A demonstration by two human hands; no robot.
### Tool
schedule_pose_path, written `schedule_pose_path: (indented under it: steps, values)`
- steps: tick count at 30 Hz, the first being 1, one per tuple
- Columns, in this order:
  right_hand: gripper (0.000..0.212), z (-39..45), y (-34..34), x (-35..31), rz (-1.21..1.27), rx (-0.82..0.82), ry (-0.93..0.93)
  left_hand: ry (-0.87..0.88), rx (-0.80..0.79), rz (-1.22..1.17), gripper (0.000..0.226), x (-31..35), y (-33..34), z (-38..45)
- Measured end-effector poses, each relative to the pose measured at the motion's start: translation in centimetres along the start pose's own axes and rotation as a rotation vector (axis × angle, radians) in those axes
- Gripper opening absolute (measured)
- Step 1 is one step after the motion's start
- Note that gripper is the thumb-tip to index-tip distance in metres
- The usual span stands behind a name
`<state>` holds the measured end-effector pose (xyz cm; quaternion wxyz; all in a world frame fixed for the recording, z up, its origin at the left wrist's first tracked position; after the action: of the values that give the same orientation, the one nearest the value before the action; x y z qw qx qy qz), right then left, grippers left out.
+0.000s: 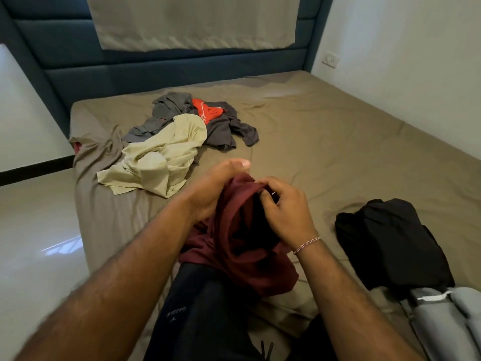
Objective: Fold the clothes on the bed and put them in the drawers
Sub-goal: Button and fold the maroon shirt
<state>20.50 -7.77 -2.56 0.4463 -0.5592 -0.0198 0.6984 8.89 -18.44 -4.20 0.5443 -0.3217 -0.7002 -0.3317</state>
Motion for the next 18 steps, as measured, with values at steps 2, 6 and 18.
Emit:
schedule_pose_path:
  steps: [2, 6, 18]
  values:
    - [0.012, 0.4, -0.1, 0.9, -0.043, 0.036, 0.116, 0.143, 0.156, 0.363, 0.068, 0.2, -1.0, -0.6]
    - [0.026, 1.0, -1.0, 2.3, 0.021, 0.136, 0.275, 0.354, 0.185, 0.892, 0.064, -0.8, 0.2, -1.8]
    - [0.016, 2.1, -4.4, 1.9, -0.43, 0.18, 0.108, 0.316, 0.355, 0.795, 0.053, 4.7, -5.4, -0.2]
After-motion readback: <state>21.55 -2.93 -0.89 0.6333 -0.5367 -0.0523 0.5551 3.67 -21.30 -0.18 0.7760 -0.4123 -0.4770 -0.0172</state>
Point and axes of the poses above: each hand's wrist, its own z-axis towards the middle knuckle, its own y-axis out of the palm, x = y × z, the point moved 7 cm from there along z, towards the middle knuckle, and after that the axes turned 7 degrees about z, right-handed, at the moved point
